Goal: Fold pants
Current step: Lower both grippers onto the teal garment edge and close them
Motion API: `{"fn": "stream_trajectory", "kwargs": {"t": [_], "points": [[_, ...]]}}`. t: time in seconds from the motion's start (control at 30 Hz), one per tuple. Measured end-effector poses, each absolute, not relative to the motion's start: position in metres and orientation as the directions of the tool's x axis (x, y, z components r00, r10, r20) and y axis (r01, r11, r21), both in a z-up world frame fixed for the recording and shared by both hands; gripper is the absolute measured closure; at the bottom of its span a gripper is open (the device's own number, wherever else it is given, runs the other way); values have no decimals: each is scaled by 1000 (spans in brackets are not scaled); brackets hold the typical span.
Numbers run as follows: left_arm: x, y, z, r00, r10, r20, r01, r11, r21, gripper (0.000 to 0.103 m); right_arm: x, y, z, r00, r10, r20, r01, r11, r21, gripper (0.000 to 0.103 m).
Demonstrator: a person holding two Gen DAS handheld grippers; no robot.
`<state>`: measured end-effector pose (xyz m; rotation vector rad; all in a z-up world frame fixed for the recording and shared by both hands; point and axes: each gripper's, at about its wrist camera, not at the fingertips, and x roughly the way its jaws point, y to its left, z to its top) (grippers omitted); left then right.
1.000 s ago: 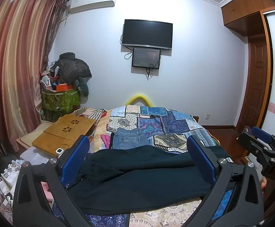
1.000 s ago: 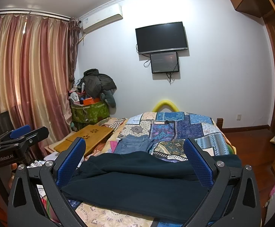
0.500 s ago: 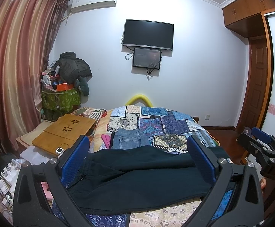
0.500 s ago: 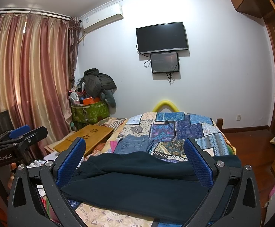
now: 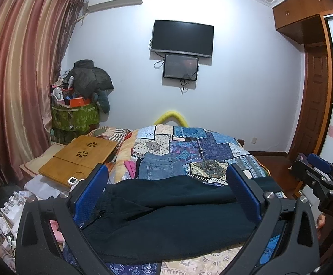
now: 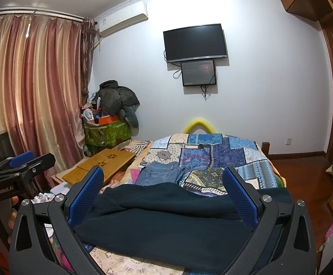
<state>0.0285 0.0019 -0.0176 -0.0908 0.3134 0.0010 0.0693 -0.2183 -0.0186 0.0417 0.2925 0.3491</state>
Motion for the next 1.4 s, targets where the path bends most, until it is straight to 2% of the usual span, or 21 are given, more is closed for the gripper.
{"fn": "stream_trajectory", "kwargs": {"t": [0.33,0.63,0.8,0.9,1.07,1.2,1.4], "points": [[113,24,-48,911,24,-412,-62,995,-80,0,135,-219,-45,891,295,-345,-296,954,51,0],[220,69,-104,814,52,-579,-117,990,-75,0,228,-227,-93,811,274,-516,-298,954,37,0],[278,99,-145,719,109,-686,-159,987,-9,9,270,-229,-114,758,269,-595,-333,943,3,0],[302,116,-172,656,96,-748,-159,987,-13,10,296,-231,-131,705,270,-655,-361,933,-4,1],[341,137,-217,531,59,-846,-145,989,-22,24,336,-230,-160,582,310,-752,-415,908,53,3],[375,149,-250,433,24,-901,-149,988,-46,33,364,-224,-186,471,318,-823,-449,889,86,8],[413,165,-286,334,-7,-943,-172,983,-69,36,401,-217,-210,321,360,-876,-461,867,188,12]]}}
